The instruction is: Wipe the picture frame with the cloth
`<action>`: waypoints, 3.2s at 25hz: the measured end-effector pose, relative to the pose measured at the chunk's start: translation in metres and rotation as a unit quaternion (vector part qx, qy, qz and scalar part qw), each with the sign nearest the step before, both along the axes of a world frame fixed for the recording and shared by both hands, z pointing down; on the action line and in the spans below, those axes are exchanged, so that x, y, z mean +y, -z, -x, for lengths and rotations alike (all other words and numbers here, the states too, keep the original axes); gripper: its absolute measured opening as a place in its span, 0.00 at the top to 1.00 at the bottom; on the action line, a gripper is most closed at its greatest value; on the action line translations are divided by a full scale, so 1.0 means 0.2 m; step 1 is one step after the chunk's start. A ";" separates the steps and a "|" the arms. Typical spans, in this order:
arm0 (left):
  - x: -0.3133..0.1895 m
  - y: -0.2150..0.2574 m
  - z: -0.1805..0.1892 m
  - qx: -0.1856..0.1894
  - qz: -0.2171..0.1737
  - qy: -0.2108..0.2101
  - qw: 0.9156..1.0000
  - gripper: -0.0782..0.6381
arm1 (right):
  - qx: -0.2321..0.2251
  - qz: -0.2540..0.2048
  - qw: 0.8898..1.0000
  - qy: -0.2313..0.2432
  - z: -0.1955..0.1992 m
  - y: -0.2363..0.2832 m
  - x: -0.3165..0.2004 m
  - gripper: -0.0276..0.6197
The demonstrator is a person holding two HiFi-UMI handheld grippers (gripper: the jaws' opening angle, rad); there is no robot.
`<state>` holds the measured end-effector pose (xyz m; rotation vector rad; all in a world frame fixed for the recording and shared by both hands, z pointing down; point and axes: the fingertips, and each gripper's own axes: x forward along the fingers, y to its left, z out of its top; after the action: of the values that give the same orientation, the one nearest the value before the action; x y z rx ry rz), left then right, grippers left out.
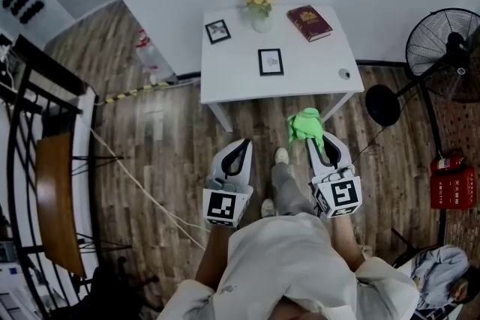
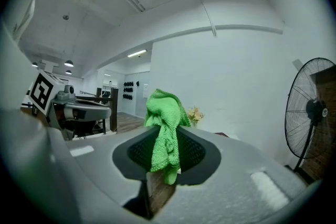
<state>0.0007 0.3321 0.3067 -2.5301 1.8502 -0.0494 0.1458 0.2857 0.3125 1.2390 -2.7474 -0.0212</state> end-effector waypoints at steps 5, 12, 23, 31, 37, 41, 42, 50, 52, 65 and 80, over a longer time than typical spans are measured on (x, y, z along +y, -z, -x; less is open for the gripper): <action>-0.16 0.01 0.04 -0.004 -0.002 0.000 1.000 0.86 | 0.004 -0.002 1.000 0.000 0.02 0.01 -0.17 0.84; -0.46 0.05 0.06 -0.013 -0.008 0.003 1.000 0.86 | -0.005 0.004 1.000 0.013 0.08 0.00 -0.48 0.84; -1.02 0.08 0.09 -0.020 0.003 0.027 0.999 0.86 | -0.017 0.025 0.999 0.036 0.13 -0.03 -1.03 0.84; -1.40 0.01 0.11 -0.011 0.018 0.041 0.999 0.86 | -0.011 0.051 0.997 0.055 0.19 -0.10 -1.44 0.84; -1.62 -0.12 0.12 -0.013 0.045 0.048 0.998 0.86 | -0.006 0.080 0.994 0.072 0.21 -0.21 -1.66 0.84; -1.71 -0.27 0.15 0.001 0.083 0.059 0.995 0.86 | -0.002 0.103 0.992 0.069 0.21 -0.32 -1.76 0.84; -1.74 -0.29 0.16 0.006 0.090 0.060 0.994 0.86 | -0.001 0.108 0.992 0.067 0.22 -0.34 -1.78 0.84; -1.84 -0.55 0.18 -0.005 0.130 0.045 0.990 0.86 | 0.019 0.128 0.990 0.056 0.26 -0.53 -1.88 0.83; -1.86 -0.62 0.19 -0.003 0.147 0.038 0.988 0.86 | 0.023 0.135 0.989 0.048 0.26 -0.58 -1.90 0.83; -1.96 -1.03 0.21 -0.014 0.229 -0.049 0.972 0.86 | 0.071 0.181 0.981 0.014 0.36 -0.86 -1.98 0.83; -2.00 -1.44 0.19 -0.049 0.316 -0.154 0.935 0.86 | 0.119 0.249 0.961 -0.025 0.51 -1.16 -2.03 0.83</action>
<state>-0.0378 -0.0678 0.5953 -3.1098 1.5530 -0.8823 0.0445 -0.1209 0.5440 1.0771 -2.3102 0.4643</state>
